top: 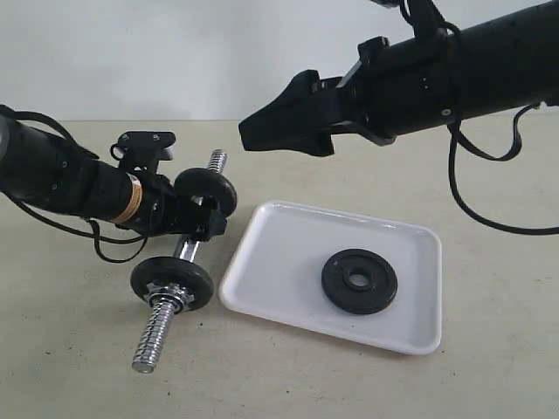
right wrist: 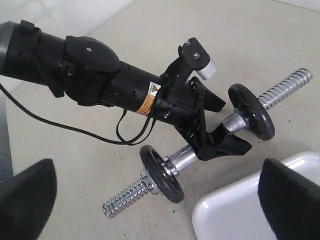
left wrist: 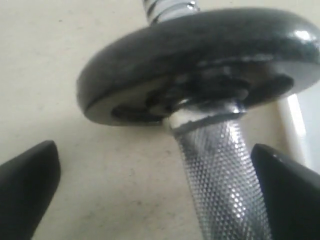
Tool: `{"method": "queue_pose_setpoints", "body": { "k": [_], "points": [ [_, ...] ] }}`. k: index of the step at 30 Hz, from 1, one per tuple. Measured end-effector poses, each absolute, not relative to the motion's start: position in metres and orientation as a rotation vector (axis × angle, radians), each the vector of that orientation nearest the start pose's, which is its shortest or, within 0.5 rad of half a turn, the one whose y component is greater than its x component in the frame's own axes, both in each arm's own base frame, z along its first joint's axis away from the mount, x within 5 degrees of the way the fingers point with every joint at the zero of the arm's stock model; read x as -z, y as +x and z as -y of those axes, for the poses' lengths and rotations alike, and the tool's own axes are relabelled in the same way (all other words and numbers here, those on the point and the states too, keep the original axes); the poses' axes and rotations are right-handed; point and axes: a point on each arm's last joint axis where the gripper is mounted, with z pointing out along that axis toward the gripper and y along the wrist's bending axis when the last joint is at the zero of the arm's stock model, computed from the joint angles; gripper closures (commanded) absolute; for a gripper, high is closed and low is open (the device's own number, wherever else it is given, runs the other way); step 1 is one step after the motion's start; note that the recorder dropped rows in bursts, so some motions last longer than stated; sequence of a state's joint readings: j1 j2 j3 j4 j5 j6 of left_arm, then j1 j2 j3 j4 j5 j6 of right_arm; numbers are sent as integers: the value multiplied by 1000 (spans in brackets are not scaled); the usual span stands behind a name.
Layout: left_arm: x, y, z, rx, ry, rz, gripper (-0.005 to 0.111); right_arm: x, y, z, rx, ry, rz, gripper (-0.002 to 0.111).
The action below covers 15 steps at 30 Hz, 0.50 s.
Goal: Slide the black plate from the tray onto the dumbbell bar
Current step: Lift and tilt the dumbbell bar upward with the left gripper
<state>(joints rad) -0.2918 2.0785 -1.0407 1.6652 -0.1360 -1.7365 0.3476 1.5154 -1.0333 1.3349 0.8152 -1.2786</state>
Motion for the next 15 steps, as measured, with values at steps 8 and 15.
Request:
{"method": "queue_pose_setpoints", "body": {
  "k": [8, 15],
  "points": [
    [-83, 359, 107, 158, 250, -2548, 14, -293, 274, -168, -1030, -848, -2001, 8],
    [-83, 359, 108, 169, 256, -2550, 14, -292, 275, -167, -1017, -838, -2002, 8]
  ]
}}
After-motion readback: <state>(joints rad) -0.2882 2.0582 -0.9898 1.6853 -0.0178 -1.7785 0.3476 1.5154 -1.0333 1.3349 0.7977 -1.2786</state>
